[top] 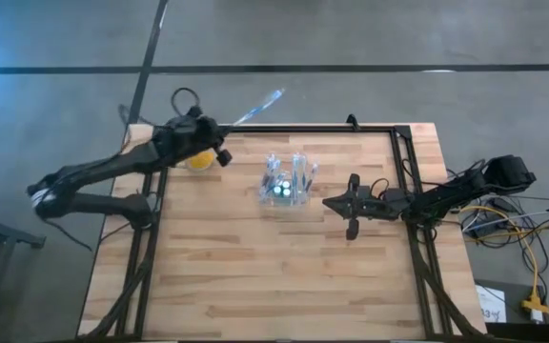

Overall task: Pick & Place toothbrushing station
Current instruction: Put the blue toothbrush into the right section of the transparent organizer

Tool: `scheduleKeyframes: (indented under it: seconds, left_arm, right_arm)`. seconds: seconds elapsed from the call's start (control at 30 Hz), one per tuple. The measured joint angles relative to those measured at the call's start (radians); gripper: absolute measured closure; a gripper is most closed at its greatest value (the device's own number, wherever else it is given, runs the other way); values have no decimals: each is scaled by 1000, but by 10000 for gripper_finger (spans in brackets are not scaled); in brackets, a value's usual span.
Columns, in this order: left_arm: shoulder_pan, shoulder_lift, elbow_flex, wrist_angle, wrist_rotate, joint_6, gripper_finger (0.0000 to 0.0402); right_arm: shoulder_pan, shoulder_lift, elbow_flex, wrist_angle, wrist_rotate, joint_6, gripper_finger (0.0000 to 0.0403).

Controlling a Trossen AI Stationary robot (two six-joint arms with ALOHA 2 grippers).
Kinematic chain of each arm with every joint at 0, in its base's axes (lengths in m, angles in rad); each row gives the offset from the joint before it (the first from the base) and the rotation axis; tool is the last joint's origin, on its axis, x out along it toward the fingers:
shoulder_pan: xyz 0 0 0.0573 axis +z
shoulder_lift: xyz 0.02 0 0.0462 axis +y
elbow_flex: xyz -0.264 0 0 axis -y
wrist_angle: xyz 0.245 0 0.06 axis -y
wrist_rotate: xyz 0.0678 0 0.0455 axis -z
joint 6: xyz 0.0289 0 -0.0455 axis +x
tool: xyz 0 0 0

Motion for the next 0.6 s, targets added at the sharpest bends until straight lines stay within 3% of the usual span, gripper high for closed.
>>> scheduleKeyframes:
  seconds: [0.13,0.37,0.6]
  left_arm:
    - [-64,-155,-5,-55,59,-84,401]
    - [-245,-360,-101,-52,64,-178,401]
    - [-466,-429,-287,167,54,-242,401]
  right_arm:
    - [0,0,0,36,0,39,390]
    - [4,4,52,67,-31,48,390]
    - [5,114,206,68,-5,14,388]
